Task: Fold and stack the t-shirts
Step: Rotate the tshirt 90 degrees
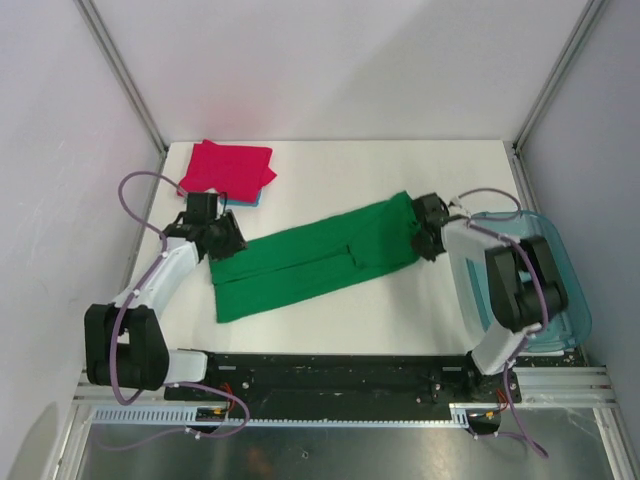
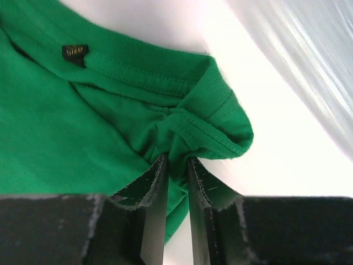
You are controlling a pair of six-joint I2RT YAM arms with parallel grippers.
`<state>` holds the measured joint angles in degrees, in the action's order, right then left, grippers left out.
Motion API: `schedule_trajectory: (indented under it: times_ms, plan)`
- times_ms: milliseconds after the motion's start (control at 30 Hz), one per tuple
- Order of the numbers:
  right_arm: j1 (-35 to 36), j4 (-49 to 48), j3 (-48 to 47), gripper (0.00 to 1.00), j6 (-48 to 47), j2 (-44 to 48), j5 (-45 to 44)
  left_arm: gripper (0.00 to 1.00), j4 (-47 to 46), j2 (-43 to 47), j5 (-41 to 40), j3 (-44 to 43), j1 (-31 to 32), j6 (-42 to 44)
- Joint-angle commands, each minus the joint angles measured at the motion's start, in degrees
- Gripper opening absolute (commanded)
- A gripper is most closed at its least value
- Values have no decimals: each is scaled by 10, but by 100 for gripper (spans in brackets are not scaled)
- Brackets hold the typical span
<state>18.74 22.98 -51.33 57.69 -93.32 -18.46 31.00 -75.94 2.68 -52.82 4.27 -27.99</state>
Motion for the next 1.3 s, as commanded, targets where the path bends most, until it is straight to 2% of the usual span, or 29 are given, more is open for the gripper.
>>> schedule_trajectory:
  times_ms: [0,233,333,433,833,1267]
  plan:
    - [-42,-58,-158,23,-113,-118,22,50,-5,26,21,15,37,8]
    - [-70,11,-470,24,-213,-345,38,48,2,17,39,33,82,32]
    - [-76,58,-601,26,-255,-421,51,47,12,11,45,38,103,43]
    - [-82,100,-689,27,-280,-474,60,47,21,2,41,44,137,44]
    - [-96,108,-720,29,-299,-499,97,46,46,-16,-15,76,304,-4]
    - [-106,107,-720,29,-300,-492,117,44,57,-40,-24,99,385,-37]
